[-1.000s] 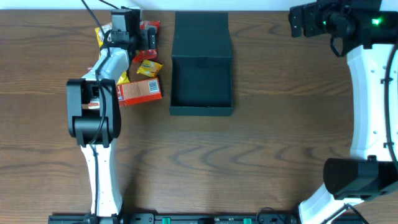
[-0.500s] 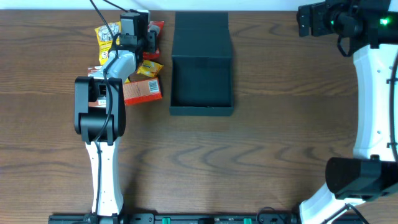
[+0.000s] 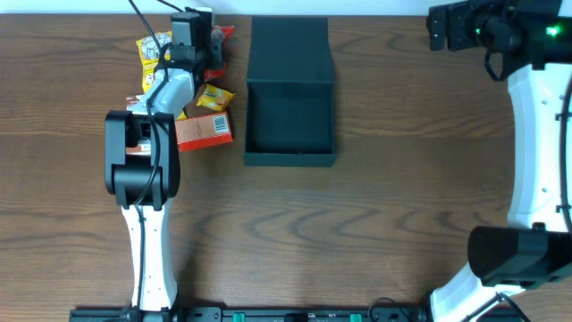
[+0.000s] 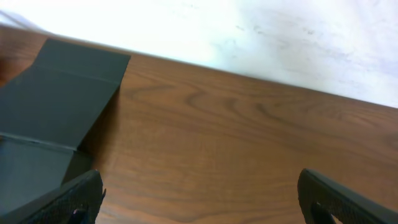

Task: Pack container
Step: 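Carry the red bag into the black box and release it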

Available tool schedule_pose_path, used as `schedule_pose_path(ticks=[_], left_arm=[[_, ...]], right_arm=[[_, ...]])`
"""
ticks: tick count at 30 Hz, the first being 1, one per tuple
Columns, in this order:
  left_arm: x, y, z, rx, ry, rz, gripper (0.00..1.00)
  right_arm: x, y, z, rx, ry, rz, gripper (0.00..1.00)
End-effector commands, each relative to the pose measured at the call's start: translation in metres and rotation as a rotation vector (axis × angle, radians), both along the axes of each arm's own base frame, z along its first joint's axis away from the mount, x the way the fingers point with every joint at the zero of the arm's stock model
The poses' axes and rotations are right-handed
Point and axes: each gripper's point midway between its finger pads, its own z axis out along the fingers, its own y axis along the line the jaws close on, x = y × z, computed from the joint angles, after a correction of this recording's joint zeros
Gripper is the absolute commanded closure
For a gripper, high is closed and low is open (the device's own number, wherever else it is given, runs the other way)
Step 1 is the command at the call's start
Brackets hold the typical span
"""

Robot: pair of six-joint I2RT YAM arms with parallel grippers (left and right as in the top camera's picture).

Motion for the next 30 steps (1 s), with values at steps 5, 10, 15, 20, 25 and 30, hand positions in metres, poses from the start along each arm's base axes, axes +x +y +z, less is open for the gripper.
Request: schedule_pose_path(ticks=[5,10,15,20,25,30], left_arm=[[0.000,-0.001,0.108,-0.026,-0.150,0.009,0.94],[-0.019,-0.015,0.166,-0.147,-0.175,0.057,0.94],[-0.070,-0.066,0.182,-0.173,-0.036,0.020,0.94],[-0.117,-0.105,0.154,-0.081,0.101,0.187,0.94],[-0.160,-0.139,0.139,0.018,0.138,0.296,0.95],[-0.191,-0.160,0.107,0.100,0.219,0.319,0.94]], right_arm=[[0.005,-0.006,-0.001,0.013,-0.012,-0.017,0.01],[0.007,-0.023,0.001,0.012,-0.025,-0.050,0.01],[0.004,-0.049,0.002,0.020,-0.027,-0.109,0.01],[0.002,-0.075,0.003,0.035,-0.035,-0.177,0.01],[-0.001,-0.095,0.004,0.058,-0.040,-0.235,0.01],[-0.006,-0.096,-0.001,0.079,-0.016,-0.258,0.01]])
